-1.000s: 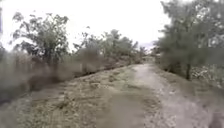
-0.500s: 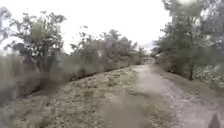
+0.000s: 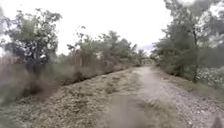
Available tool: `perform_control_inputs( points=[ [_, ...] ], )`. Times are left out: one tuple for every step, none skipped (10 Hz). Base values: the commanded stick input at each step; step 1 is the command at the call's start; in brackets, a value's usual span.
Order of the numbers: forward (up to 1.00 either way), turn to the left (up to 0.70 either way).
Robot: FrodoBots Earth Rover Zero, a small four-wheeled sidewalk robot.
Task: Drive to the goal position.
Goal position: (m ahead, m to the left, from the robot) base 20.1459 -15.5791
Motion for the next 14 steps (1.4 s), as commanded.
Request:
perform_control_inputs(
  points=[
    [0.70, 0.00],
    [0.70, 0.00],
    [0.70, 0.00],
    [0.70, 0.00],
    [0.70, 0.00],
    [0.70, 0.00],
    [0.70, 0.00],
    [0.70, 0.00],
    [0.70, 0.00],
    [0.70, 0.00],
    [0.70, 0.00],
    [0.70, 0.00],
    [0.70, 0.00],
    [0.70, 0.00]
  ],
)
